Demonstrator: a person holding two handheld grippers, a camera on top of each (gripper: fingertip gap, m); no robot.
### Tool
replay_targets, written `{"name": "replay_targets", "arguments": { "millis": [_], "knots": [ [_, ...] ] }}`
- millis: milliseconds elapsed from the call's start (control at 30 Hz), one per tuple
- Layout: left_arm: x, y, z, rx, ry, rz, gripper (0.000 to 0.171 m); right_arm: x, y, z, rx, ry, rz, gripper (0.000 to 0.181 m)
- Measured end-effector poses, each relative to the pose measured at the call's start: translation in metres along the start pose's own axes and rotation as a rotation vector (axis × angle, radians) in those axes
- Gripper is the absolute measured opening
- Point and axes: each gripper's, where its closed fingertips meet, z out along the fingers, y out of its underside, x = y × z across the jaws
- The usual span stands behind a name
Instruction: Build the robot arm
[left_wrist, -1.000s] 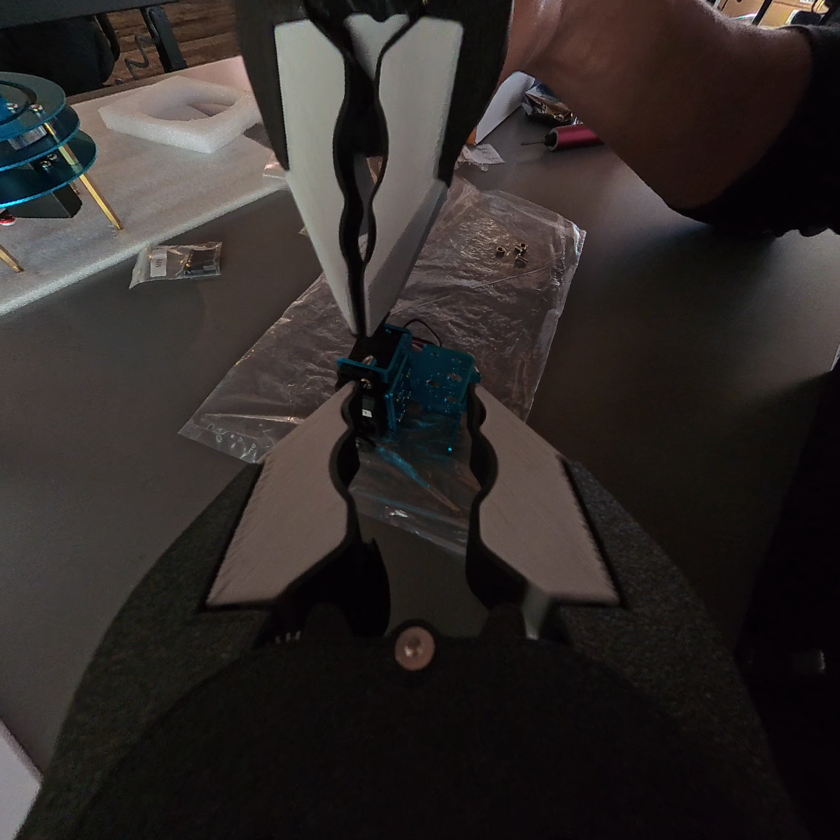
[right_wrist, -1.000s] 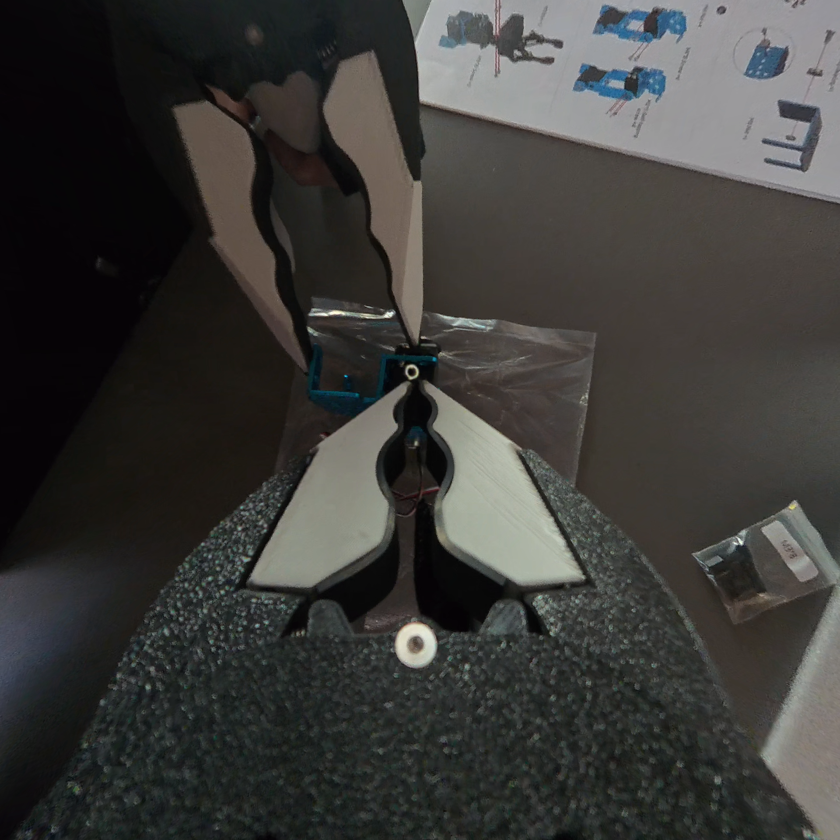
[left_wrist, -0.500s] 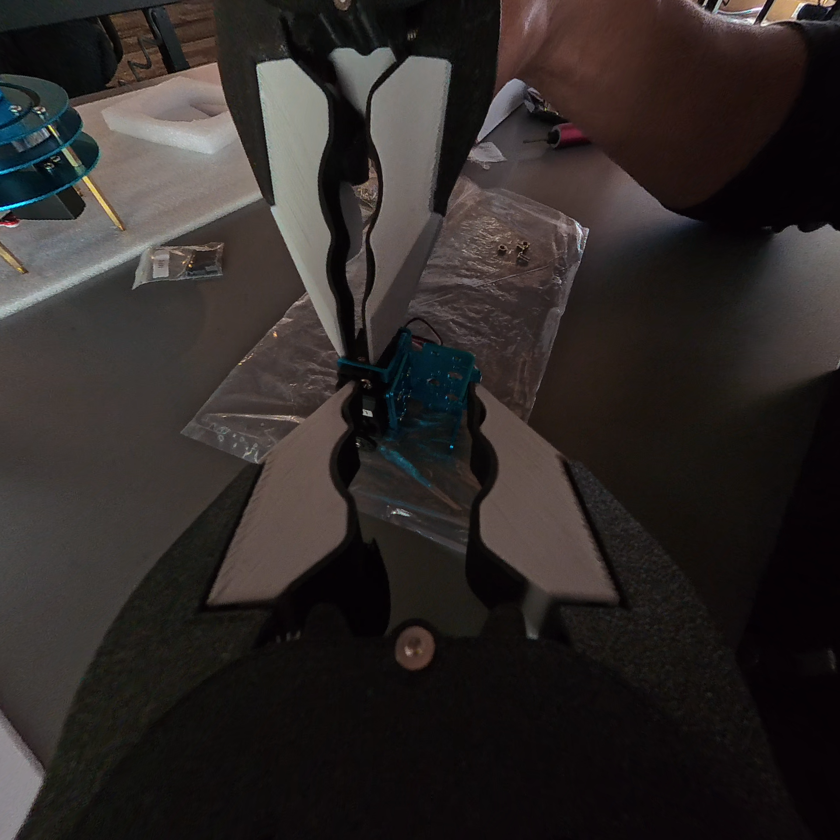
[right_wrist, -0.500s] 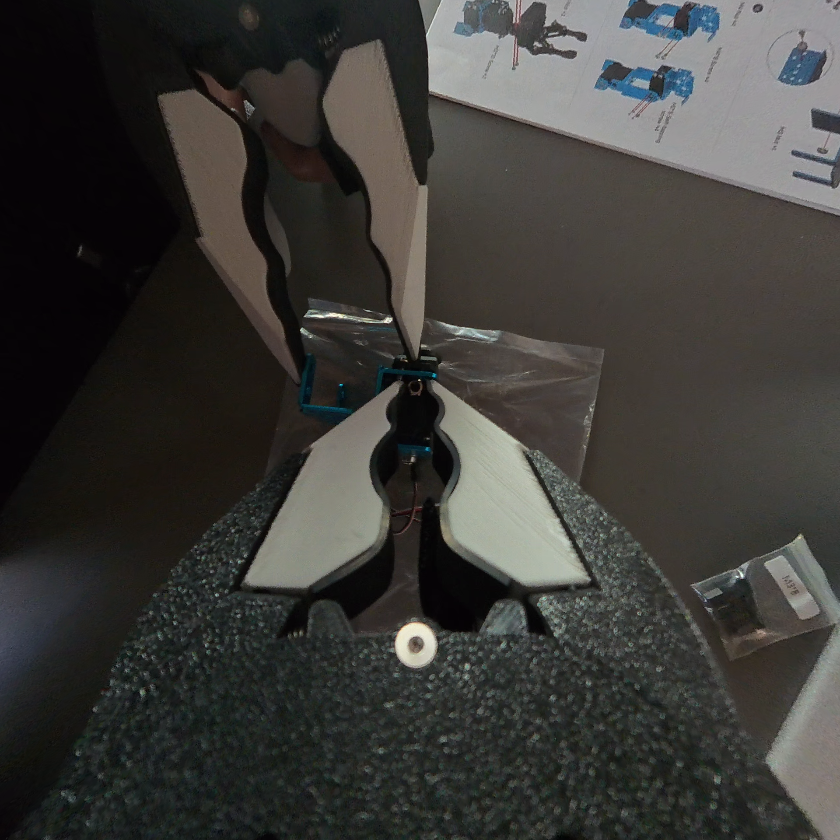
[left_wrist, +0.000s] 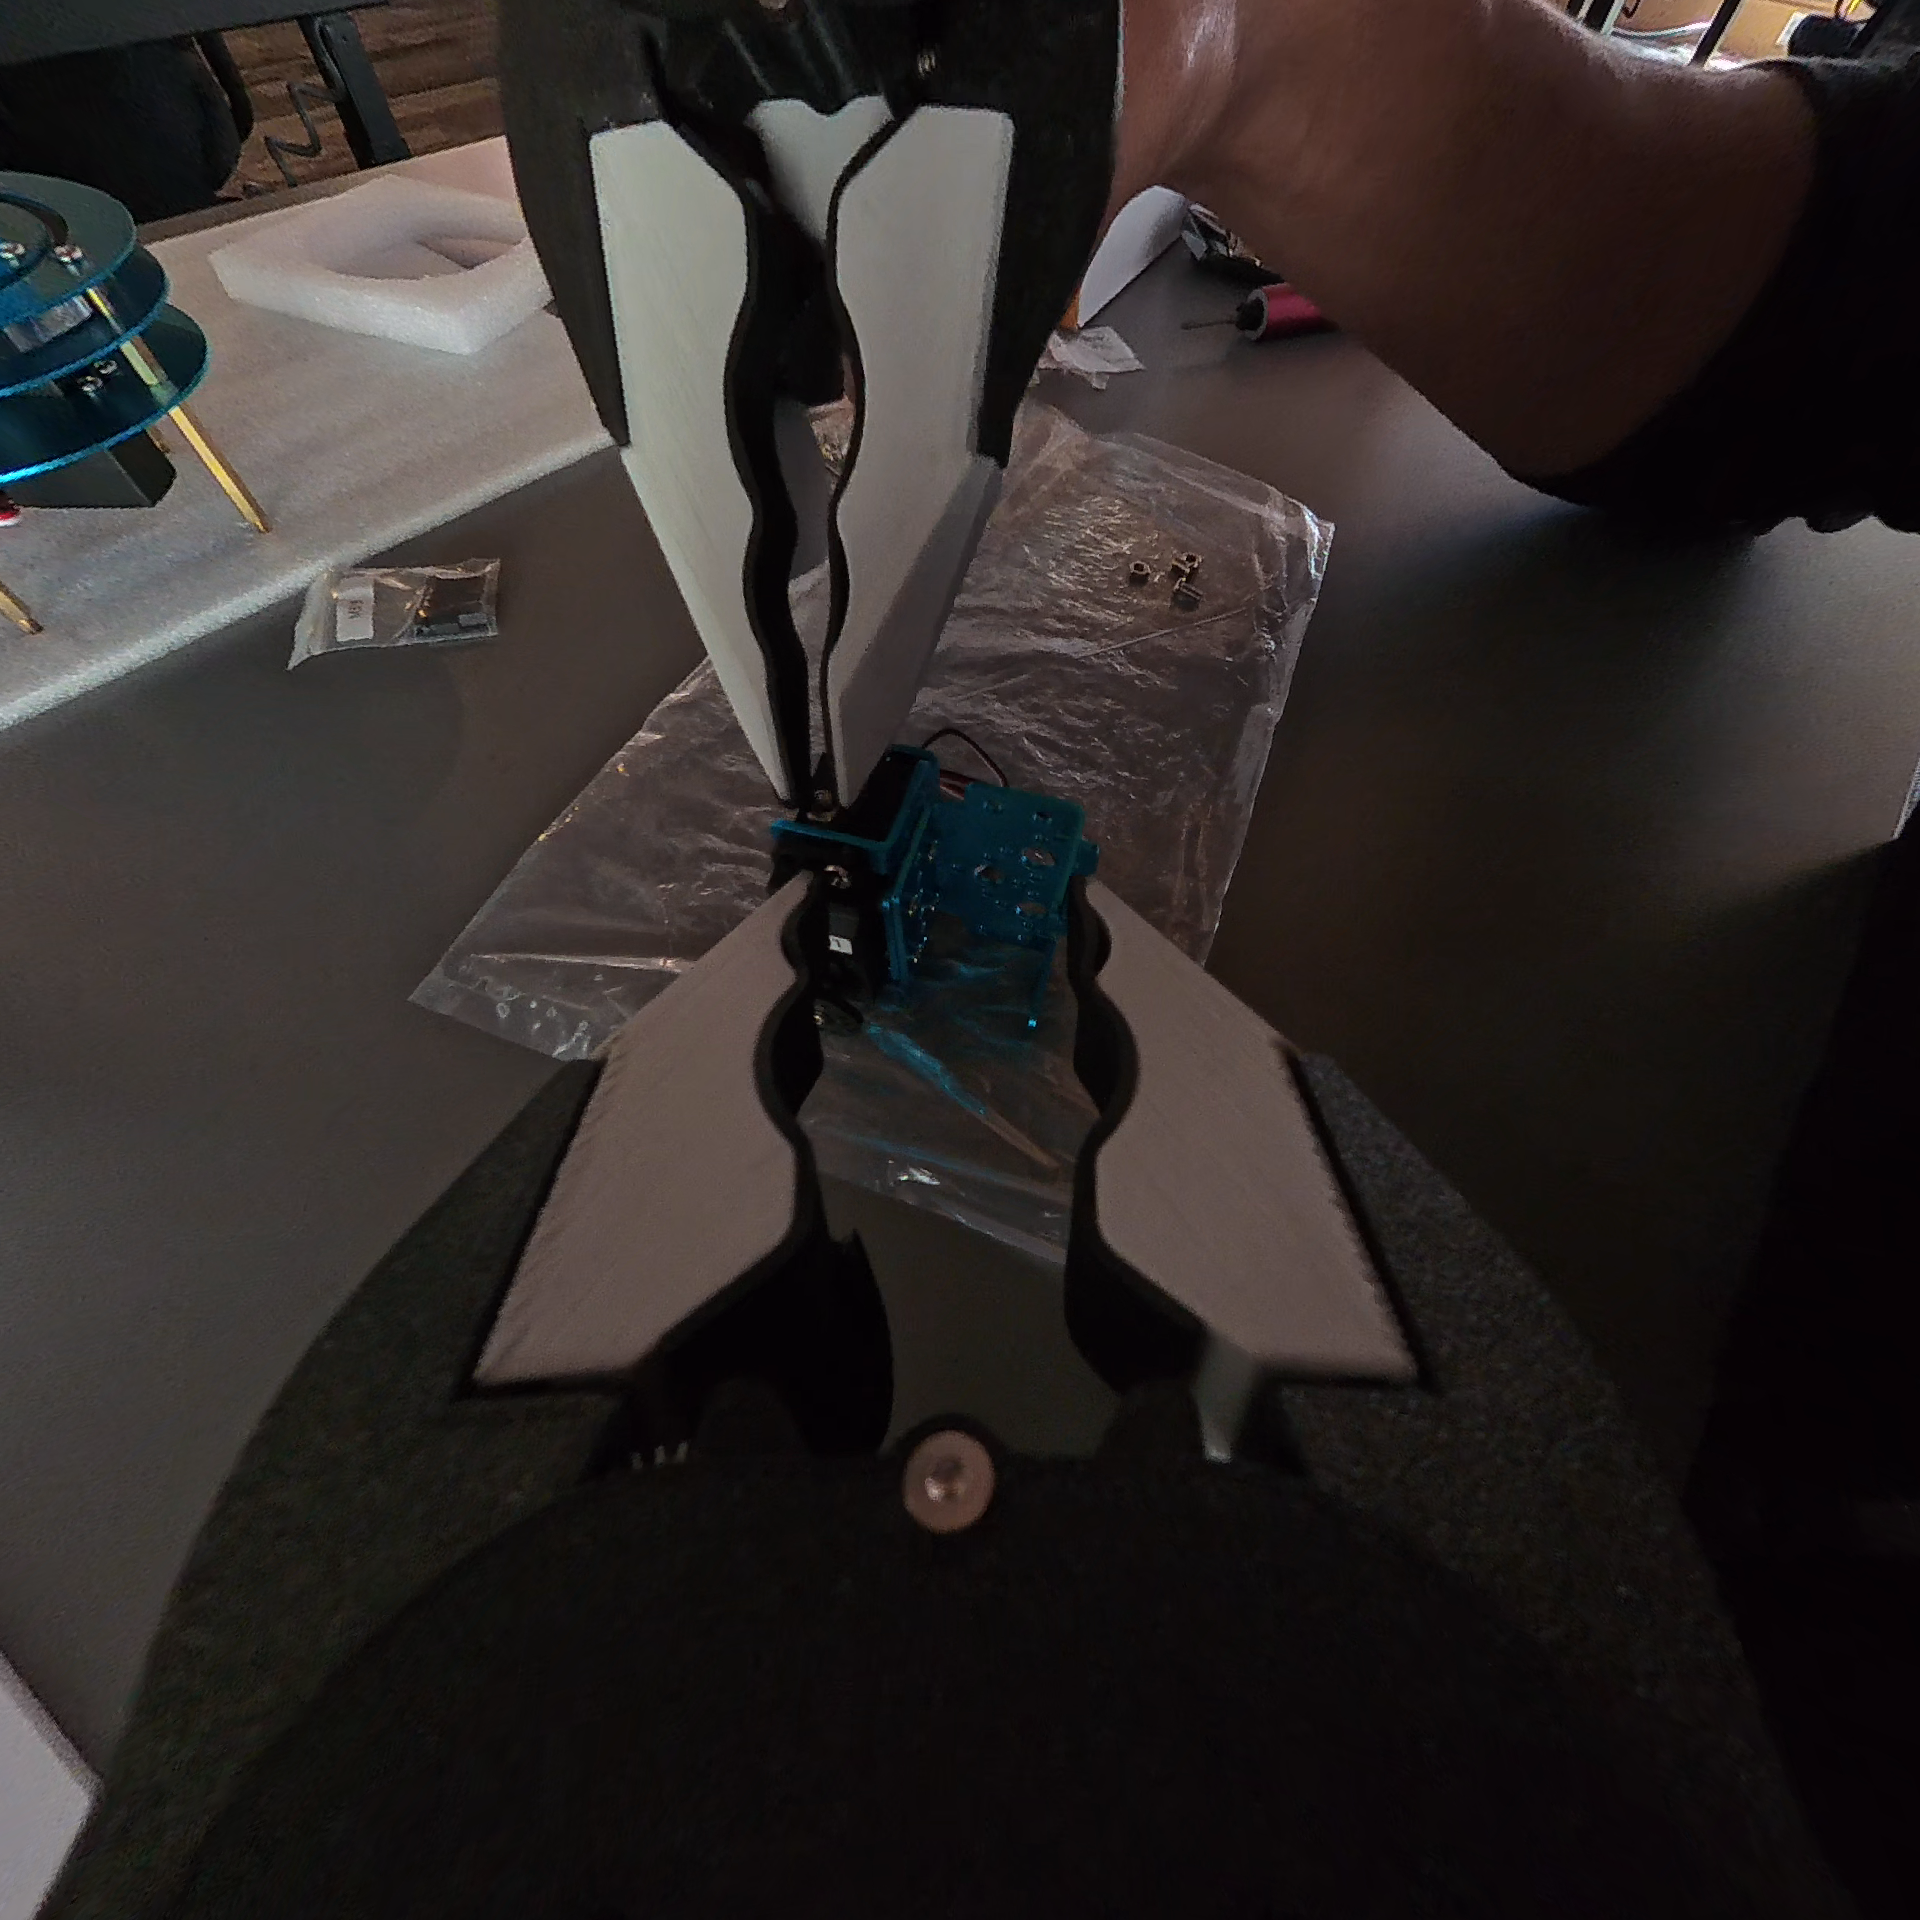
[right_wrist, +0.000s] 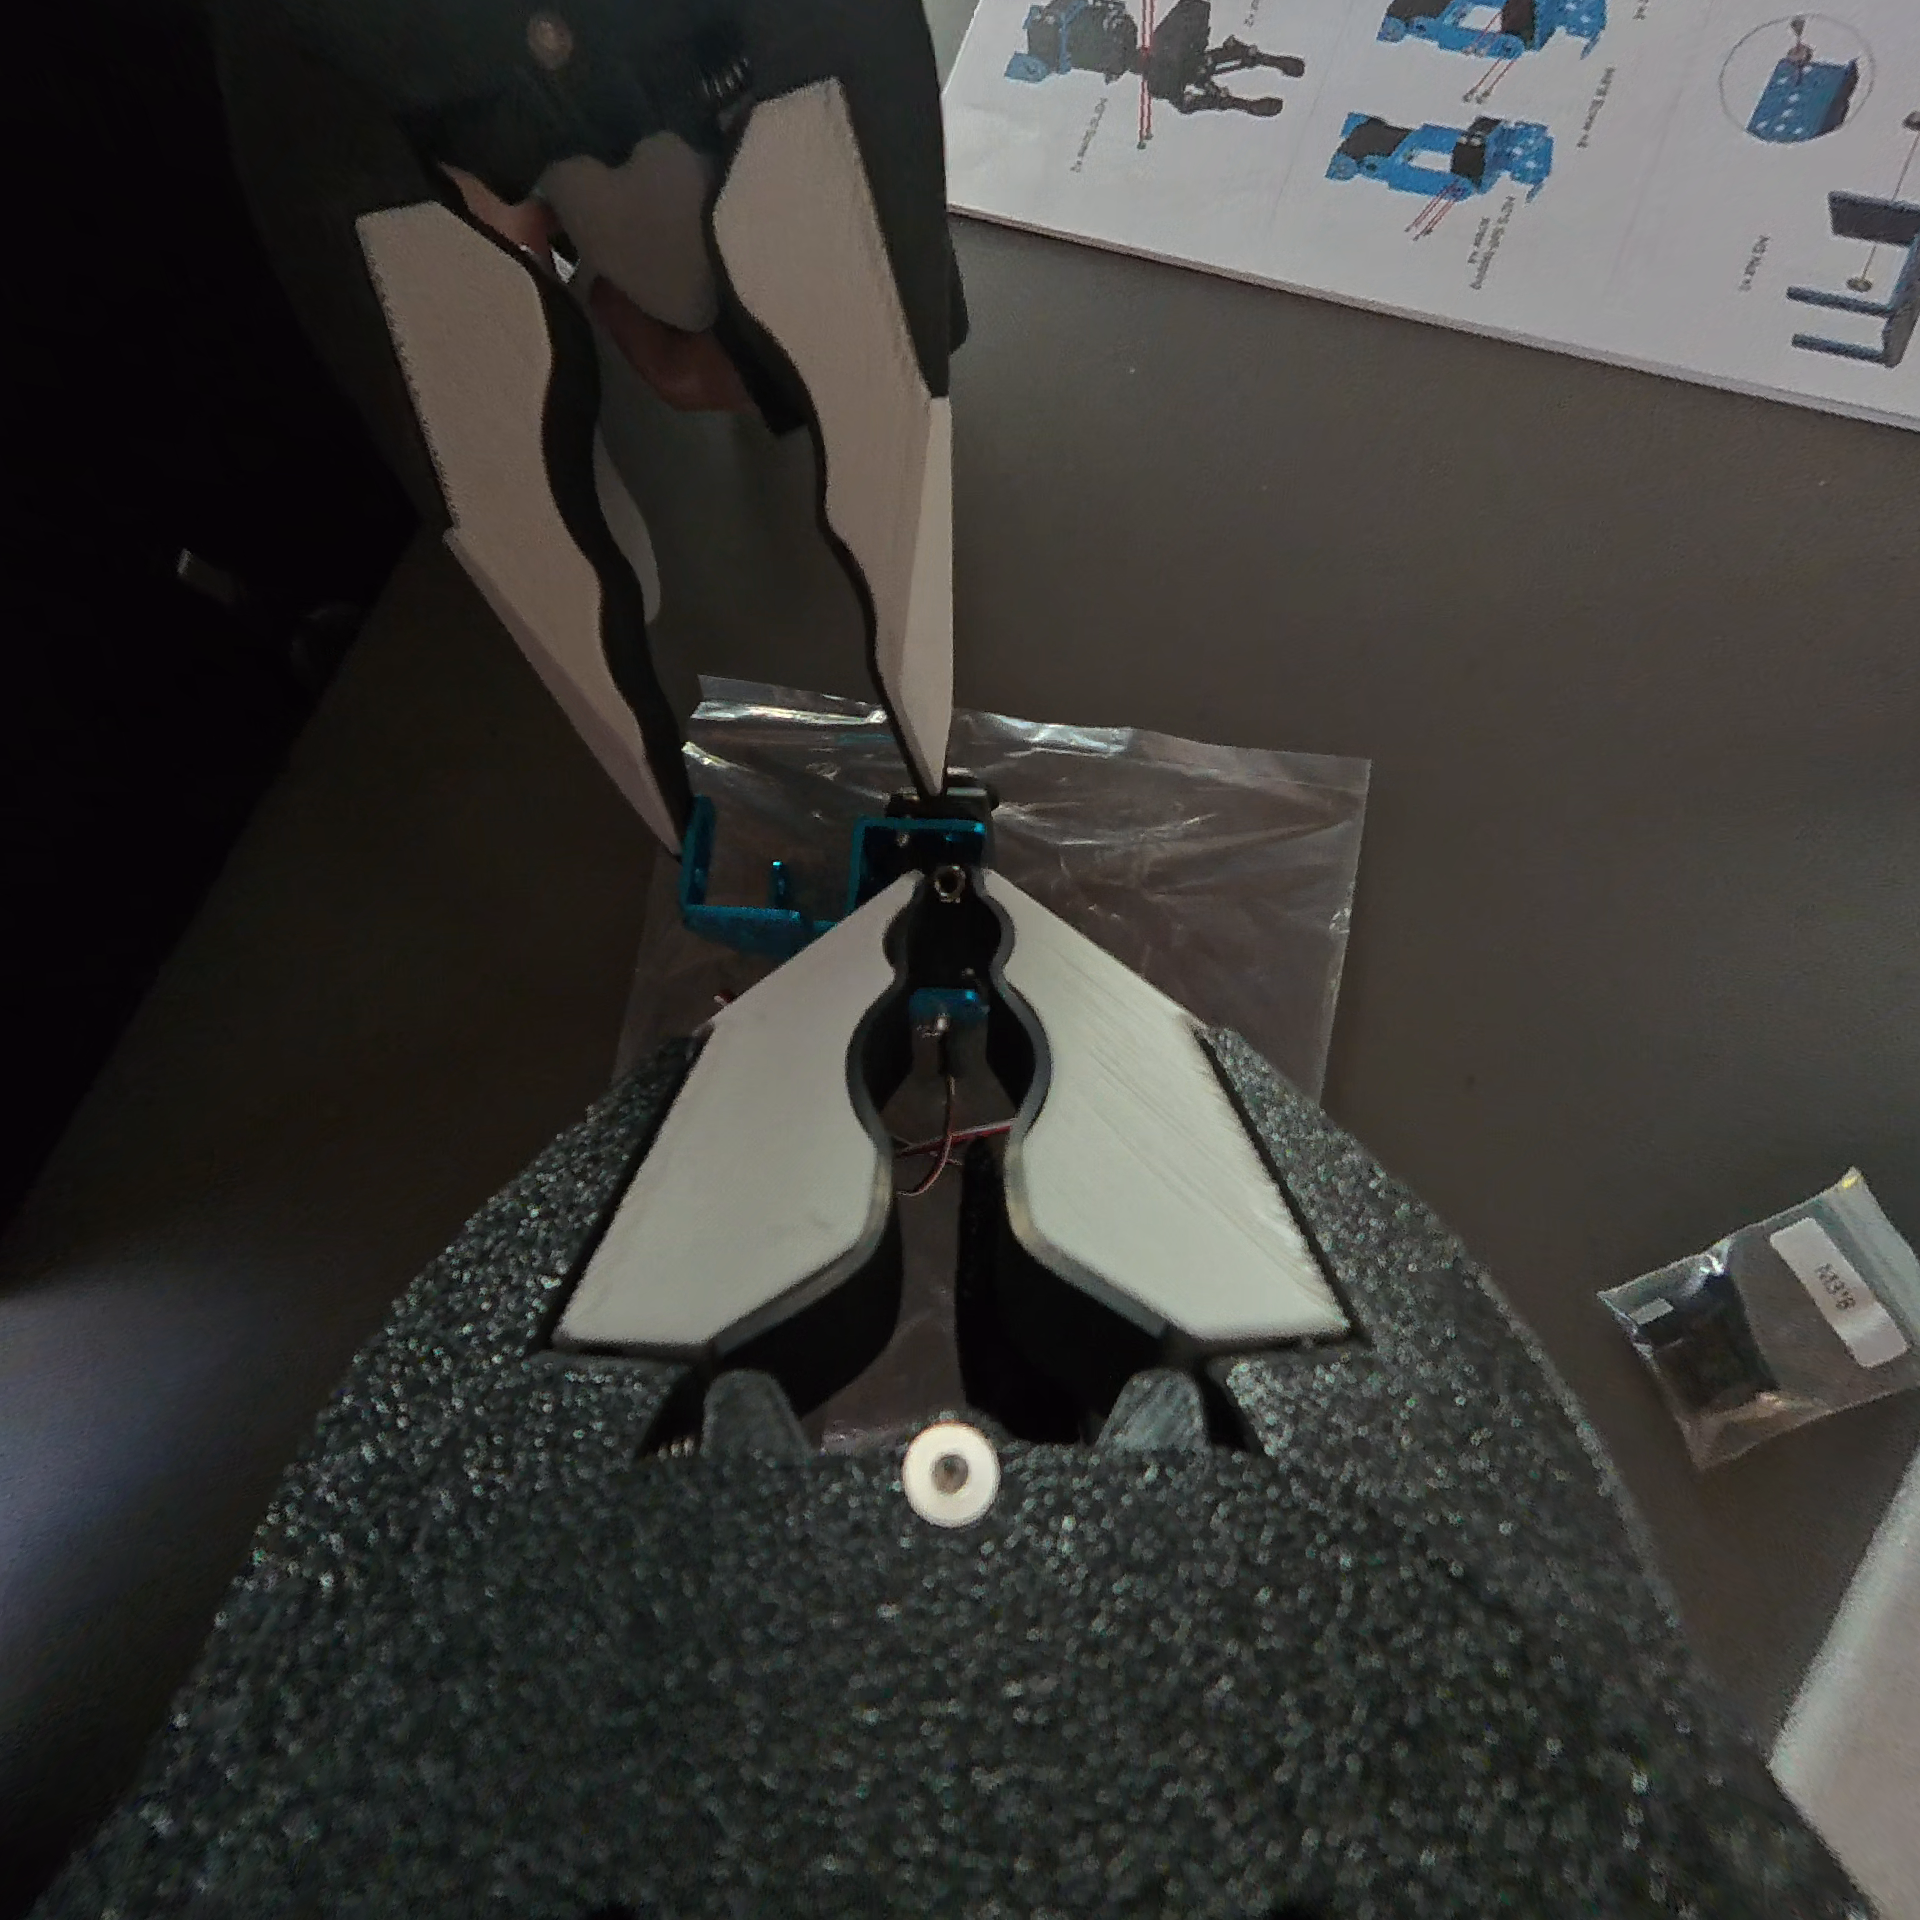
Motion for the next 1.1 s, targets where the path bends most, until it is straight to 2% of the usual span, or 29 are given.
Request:
{"name": "replay_targets", "arguments": {
  "millis": [567,1100],
  "knots": [
    [0.001,0.002,-0.001,0.001,-0.034,0.016,0.045,-0.011,-0.015,-0.004,0.192,-0.129,0.074,0.004],
    [0.001,0.002,-0.001,-0.003,-0.039,0.016,0.045,-0.010,-0.007,0.006,0.141,-0.168,0.106,0.000]
  ]
}}
